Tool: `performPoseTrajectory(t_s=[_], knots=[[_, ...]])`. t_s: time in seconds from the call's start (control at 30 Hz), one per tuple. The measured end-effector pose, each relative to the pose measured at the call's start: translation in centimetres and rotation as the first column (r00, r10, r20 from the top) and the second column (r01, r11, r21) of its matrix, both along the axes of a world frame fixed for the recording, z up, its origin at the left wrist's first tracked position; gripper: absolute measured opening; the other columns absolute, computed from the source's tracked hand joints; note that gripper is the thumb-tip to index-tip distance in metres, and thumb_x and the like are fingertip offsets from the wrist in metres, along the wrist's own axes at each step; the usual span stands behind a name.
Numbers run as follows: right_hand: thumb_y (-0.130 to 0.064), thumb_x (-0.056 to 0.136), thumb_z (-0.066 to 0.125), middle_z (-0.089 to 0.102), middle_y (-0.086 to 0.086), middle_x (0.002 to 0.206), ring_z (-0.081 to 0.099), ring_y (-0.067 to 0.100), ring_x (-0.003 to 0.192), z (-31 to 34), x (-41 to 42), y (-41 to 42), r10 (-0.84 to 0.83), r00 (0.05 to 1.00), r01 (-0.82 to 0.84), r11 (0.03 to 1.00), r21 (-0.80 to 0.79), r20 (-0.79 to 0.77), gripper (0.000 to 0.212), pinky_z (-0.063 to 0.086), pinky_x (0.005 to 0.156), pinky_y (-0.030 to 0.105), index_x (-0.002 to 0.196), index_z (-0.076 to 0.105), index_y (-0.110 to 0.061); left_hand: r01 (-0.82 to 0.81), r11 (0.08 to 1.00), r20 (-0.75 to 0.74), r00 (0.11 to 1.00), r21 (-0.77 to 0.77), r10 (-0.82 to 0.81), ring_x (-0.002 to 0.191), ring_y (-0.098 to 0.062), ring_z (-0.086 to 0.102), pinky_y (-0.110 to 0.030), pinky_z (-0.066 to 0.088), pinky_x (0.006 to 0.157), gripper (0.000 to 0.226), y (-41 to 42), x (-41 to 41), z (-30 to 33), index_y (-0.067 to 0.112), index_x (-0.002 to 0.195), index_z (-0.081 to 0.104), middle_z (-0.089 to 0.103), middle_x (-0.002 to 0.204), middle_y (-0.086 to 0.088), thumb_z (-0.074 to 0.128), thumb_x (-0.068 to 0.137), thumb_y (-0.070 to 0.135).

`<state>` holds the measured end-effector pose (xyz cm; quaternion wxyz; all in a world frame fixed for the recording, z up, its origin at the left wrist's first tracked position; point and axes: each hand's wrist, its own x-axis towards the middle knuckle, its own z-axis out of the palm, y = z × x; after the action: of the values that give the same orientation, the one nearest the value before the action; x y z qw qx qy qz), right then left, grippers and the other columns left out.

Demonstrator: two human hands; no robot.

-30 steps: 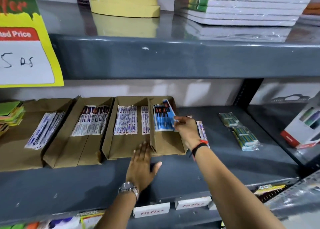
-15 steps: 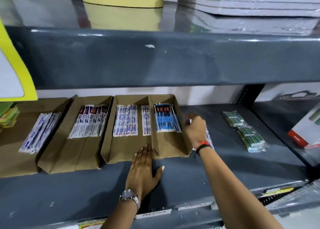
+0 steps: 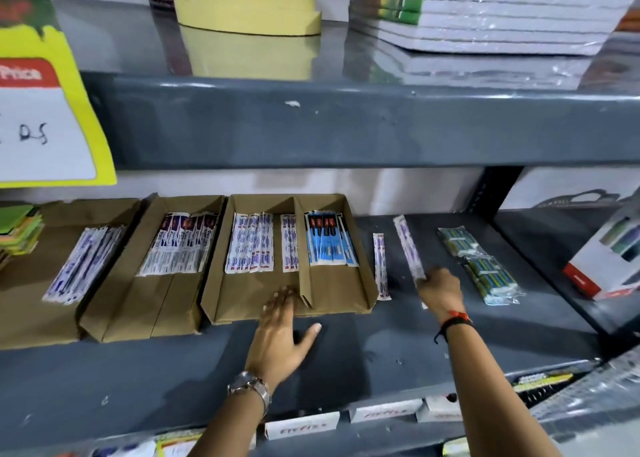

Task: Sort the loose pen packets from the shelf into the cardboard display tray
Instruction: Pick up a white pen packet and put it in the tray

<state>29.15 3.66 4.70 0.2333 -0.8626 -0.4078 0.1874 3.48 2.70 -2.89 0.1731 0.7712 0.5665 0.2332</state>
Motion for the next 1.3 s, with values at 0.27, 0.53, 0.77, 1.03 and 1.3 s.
performPoseTrajectory(t_s=[0.27, 0.53, 0.77, 1.03, 1.3], knots=[[-0.009, 0.083, 0.064, 0.066, 0.006, 0.08, 0.057, 0.01, 0.076, 8.0, -2.9, 0.2, 0.675, 0.736, -0.676, 0.732, 0.084, 0.046, 0.012, 0.041, 0.071, 0.022, 0.093, 0.071, -0.006, -0.016, 0.99, 0.725, 0.679, -0.139, 0.112, 0.089, 0.008, 0.054, -0.003, 0.036, 0.072, 0.008, 1.3, -1.7, 9.9, 0.039, 0.092, 0.054, 0.059, 0.095, 0.023, 0.052, 0.086, 0.034], [-0.014, 0.079, 0.071, 0.062, -0.02, 0.067, 0.057, -0.011, 0.06, 8.1, -5.8, 1.5, 0.761, 0.644, -0.749, 0.649, 0.131, -0.085, 0.013, 0.041, 0.062, 0.008, 0.083, 0.067, -0.026, -0.048, 0.987, 0.804, 0.574, -0.155, 0.154, 0.065, -0.002, 0.049, -0.013, 0.038, 0.066, 0.022, 2.3, -3.5, 10.2, 0.019, 0.064, 0.059, 0.054, 0.066, 0.003, 0.058, 0.085, 0.017], [0.003, 0.085, 0.059, 0.062, -0.002, 0.068, 0.055, 0.011, 0.067, 7.2, -5.8, 1.5, 0.723, 0.622, -0.688, 0.688, 0.23, -0.3, 0.029, 0.044, 0.063, 0.019, 0.076, 0.057, -0.025, -0.096, 0.984, 0.875, 0.449, -0.153, 0.18, 0.075, -0.009, 0.058, -0.009, 0.046, 0.071, 0.015, 3.1, -5.3, 9.8, 0.019, 0.072, 0.062, 0.06, 0.075, -0.001, 0.059, 0.084, 0.01], [0.016, 0.087, 0.046, 0.059, 0.018, 0.095, 0.056, 0.018, 0.06, 4.3, -13.8, 4.5, 0.438, 0.658, -0.175, 0.88, 0.442, -0.613, 0.021, 0.048, 0.054, 0.019, 0.098, 0.063, 0.012, -0.011, 0.994, 0.012, 1.0, -0.11, 0.013, 0.099, -0.029, 0.06, -0.035, 0.05, 0.082, 0.049, 1.2, -6.4, 2.5, 0.012, 0.132, 0.033, 0.058, 0.119, -0.018, 0.042, 0.091, 0.038], [0.01, 0.08, 0.055, 0.067, 0.02, 0.111, 0.063, 0.033, 0.106, -0.6, -20.6, 9.0, 0.309, 0.889, -0.241, 0.943, 0.228, -0.338, 0.027, 0.054, 0.092, 0.041, 0.103, 0.066, 0.0, 0.124, 0.989, -0.207, 0.973, 0.086, -0.104, 0.133, -0.037, 0.031, -0.05, 0.02, 0.112, 0.057, 0.9, -7.0, 0.1, -0.006, 0.128, 0.037, 0.037, 0.14, -0.024, 0.054, 0.087, 0.03]])
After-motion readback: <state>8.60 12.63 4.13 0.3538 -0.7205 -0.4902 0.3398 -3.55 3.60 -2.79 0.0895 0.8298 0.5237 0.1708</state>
